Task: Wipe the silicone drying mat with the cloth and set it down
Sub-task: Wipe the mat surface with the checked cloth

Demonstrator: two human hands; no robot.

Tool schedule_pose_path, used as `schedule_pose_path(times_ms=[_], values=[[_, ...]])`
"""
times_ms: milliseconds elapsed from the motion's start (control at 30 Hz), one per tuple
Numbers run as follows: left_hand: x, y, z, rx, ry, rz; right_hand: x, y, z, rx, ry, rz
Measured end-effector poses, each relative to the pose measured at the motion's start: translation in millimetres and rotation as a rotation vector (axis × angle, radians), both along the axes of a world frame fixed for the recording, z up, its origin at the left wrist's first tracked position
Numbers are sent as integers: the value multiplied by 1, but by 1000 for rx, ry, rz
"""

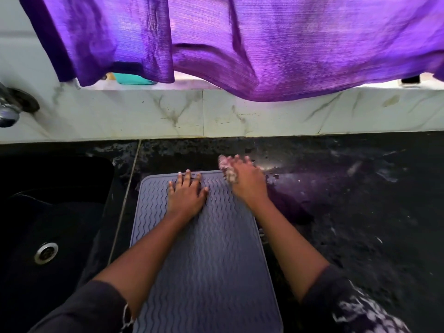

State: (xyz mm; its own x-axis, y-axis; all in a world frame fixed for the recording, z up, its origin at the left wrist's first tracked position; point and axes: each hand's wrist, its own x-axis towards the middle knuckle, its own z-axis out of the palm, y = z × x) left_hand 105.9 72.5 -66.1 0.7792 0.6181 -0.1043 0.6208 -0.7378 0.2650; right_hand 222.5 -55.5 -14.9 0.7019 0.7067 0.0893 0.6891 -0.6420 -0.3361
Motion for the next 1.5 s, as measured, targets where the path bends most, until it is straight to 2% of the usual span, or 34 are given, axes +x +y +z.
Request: schedule_pose_path(times_ms=[67, 100, 200, 400, 567, 733, 800, 933, 1033, 1133, 1167, 1267, 1400, 1500], values=[[1, 2, -6, 23, -5, 10, -3, 8, -29, -223, 7, 109], [1, 2, -8, 46, -2, 11, -4, 9, -40, -242, 21, 118], [1, 1, -11, 69, -3, 23, -3, 6, -56, -187, -20, 128], [3, 1, -11, 101, -1, 39, -8, -2, -41, -161, -83, 200], [3, 2, -12, 91, -25, 43, -20, -32, -9, -276, -6, 300], [3, 3, -14, 93, -23, 43, -7, -9, 3, -80, 35, 97], [3, 2, -13, 100, -22, 45, -5, 0, -11, -148, 20, 105], [4, 1, -13, 102, -29, 51, 4, 5, -38, -219, 136, 161], [3, 2, -13, 102, -24, 46, 12, 8, -25, -334, 288, 211], [3, 2, -14, 111, -20, 45, 11, 13, -19, -283, 442, 147], [3, 2, -14, 111, -21, 45, 7, 15, -24, -263, 386, 107], [3, 2, -15, 107, -33, 51, -14, 18, -47, -267, 57, 10], [3, 2, -14, 115, -46, 46, -14, 22, -47, -199, 0, -27], [4, 2, -13, 104, -53, 61, -14, 10, -40, -191, -51, 31]])
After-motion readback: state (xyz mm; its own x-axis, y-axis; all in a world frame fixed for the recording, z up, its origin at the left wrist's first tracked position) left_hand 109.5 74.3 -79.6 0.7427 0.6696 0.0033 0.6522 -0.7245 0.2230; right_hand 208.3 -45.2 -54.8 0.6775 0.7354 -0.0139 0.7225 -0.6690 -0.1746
